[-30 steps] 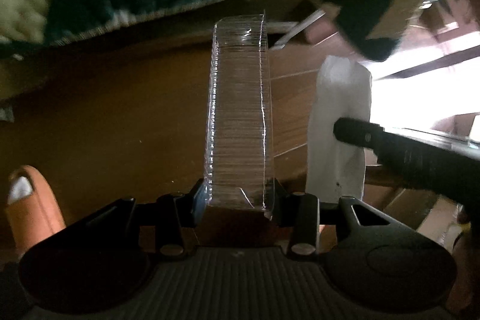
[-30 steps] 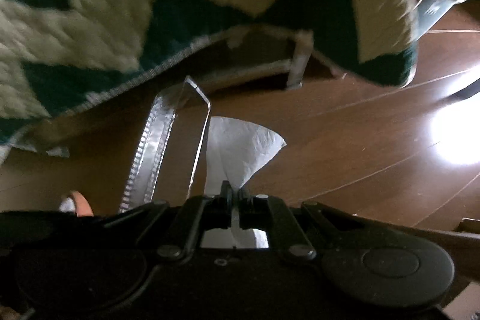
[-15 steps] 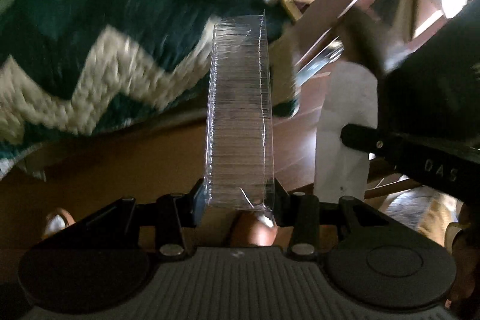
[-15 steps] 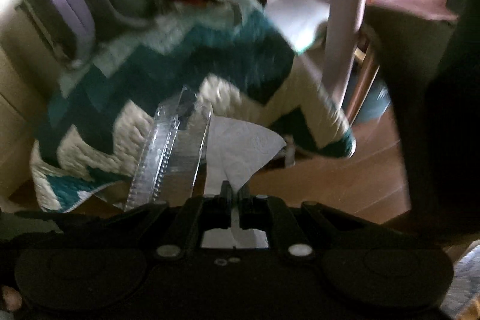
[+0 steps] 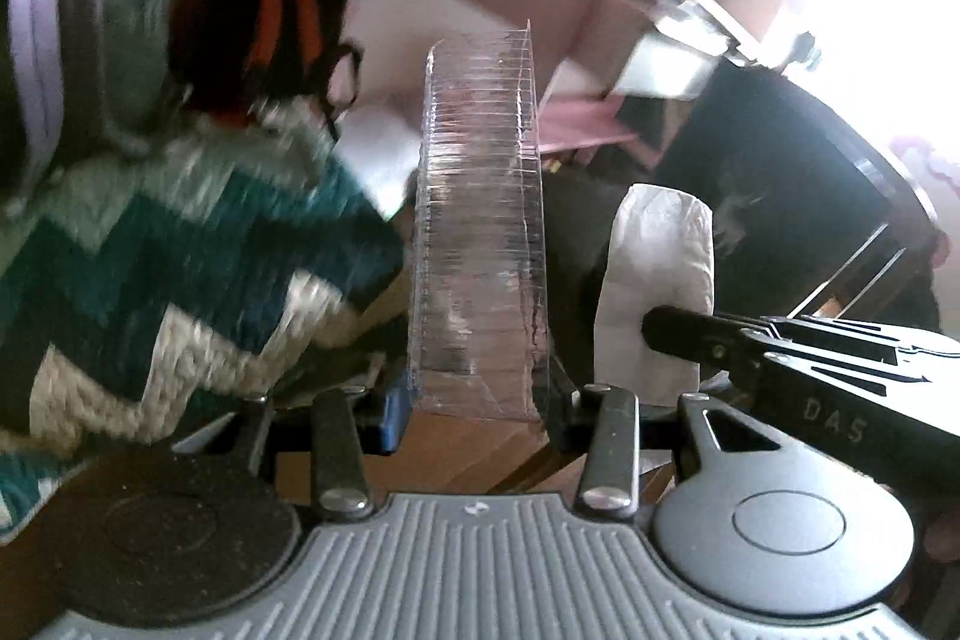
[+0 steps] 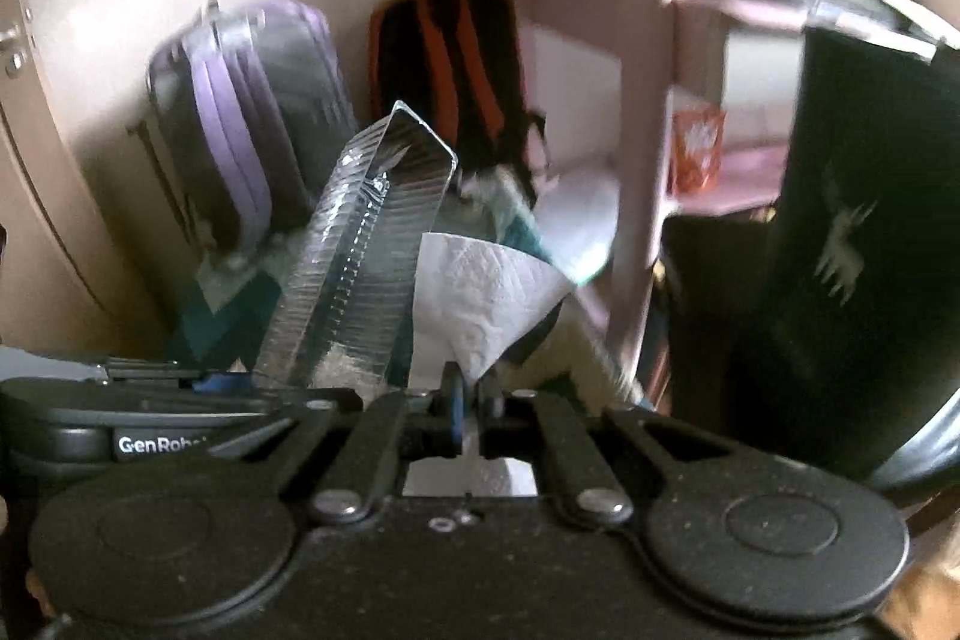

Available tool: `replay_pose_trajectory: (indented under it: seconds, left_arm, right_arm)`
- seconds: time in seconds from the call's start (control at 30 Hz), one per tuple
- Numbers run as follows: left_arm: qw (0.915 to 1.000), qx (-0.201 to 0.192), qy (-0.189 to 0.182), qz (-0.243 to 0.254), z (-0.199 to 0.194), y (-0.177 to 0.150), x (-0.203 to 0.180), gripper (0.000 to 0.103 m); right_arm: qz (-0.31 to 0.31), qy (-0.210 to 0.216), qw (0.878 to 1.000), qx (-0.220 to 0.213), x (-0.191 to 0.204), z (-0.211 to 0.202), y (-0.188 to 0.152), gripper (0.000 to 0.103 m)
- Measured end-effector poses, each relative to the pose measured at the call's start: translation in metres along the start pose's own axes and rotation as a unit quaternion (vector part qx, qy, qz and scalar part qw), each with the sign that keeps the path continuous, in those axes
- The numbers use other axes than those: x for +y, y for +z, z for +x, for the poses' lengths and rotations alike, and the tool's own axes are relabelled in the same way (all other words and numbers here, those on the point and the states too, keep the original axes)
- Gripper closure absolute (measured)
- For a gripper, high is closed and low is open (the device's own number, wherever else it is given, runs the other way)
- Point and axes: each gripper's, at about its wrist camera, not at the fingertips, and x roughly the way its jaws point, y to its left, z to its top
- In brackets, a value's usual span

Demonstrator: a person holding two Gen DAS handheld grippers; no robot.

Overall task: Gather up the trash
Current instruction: 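Lift the tray and paper and carry both tools over the green bin, then open the left tool to drop the tray while the right drops the paper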

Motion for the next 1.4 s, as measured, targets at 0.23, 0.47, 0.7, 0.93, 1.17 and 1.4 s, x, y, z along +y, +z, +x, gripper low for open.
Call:
replay_pose_trajectory:
  seconds: [0.23,0.47,0.7,0.93,1.17,1.4]
  left_arm:
    - [0.9972,-0.054,-0.019,0.048,-0.026,0.049,-0.058,0.061]
    - [0.9902,-0.093,-0.050,0.091,-0.037,0.098,-0.126,0.061]
    - [0.9823,-0.107,-0.076,0.134,-0.025,0.131,-0.188,0.061]
    - [0.9780,-0.086,-0.090,0.168,0.014,0.151,-0.242,0.061]
    - [0.9724,-0.017,-0.102,0.209,0.061,0.162,-0.276,0.060]
    - [0.9651,0.041,-0.055,0.253,0.113,0.165,-0.289,0.060]
  right_arm:
    - [-0.004,-0.029,0.997,-0.066,-0.030,-0.062,0.034,0.100]
    - [0.015,-0.067,0.991,-0.116,-0.074,-0.110,0.068,0.100]
    - [0.033,-0.114,0.981,-0.153,-0.122,-0.138,0.094,0.100]
    - [0.065,-0.166,0.972,-0.153,-0.179,-0.137,0.112,0.100]
    - [0.096,-0.185,0.969,-0.134,-0.232,-0.121,0.123,0.100]
    - [0.111,-0.187,0.971,-0.095,-0.268,-0.093,0.124,0.099]
